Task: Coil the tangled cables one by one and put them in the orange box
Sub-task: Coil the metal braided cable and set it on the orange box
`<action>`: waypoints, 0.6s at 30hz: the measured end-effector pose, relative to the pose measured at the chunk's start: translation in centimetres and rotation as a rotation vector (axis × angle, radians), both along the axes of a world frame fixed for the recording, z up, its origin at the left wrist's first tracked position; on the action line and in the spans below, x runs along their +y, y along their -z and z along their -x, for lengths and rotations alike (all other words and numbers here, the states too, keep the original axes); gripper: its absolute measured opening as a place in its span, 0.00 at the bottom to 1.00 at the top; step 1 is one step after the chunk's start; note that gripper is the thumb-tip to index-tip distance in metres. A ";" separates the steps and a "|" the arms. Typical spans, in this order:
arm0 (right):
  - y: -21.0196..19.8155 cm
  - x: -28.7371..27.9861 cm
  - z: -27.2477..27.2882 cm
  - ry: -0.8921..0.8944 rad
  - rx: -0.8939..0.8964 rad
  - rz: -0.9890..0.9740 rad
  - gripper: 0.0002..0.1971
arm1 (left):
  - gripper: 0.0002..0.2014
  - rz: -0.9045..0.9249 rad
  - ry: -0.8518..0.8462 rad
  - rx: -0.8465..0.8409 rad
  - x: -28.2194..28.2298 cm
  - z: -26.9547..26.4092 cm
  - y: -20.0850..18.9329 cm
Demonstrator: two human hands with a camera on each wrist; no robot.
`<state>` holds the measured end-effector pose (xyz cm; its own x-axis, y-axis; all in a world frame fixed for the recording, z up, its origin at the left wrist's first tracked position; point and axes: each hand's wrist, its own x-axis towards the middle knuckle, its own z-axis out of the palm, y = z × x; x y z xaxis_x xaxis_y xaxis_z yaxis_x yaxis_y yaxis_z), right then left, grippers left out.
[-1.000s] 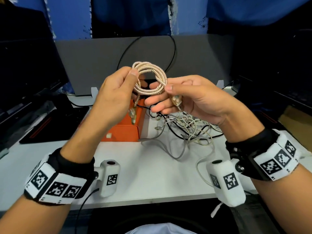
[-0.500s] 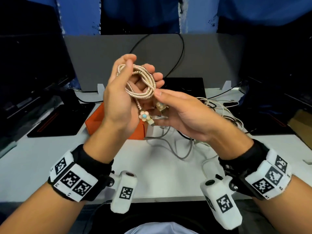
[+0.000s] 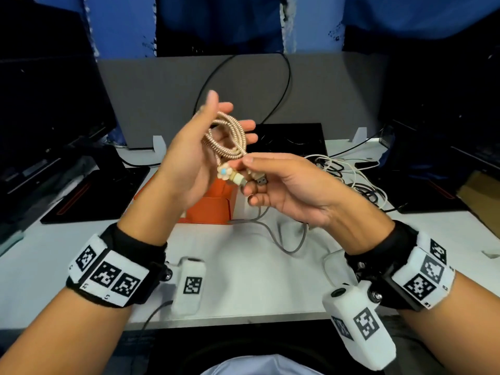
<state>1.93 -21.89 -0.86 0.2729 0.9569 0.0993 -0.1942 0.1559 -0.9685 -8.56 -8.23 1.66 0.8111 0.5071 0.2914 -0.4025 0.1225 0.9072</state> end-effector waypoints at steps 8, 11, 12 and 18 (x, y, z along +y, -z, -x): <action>-0.2 -0.2 -2.0 0.142 -0.086 0.024 0.17 | 0.13 -0.310 -0.132 0.198 2.1 0.3 -0.2; 0.1 -0.2 -2.5 0.120 -0.208 0.096 0.22 | 0.08 -0.297 -0.159 0.248 3.7 0.0 -0.1; 0.2 -0.3 -2.9 0.132 -0.284 0.136 0.22 | 0.07 -0.290 -0.183 0.269 4.8 -0.3 -0.2; 0.4 -1.3 -6.5 0.216 -1.083 0.436 0.21 | 0.08 -0.370 -0.345 0.569 13.4 -2.8 -0.8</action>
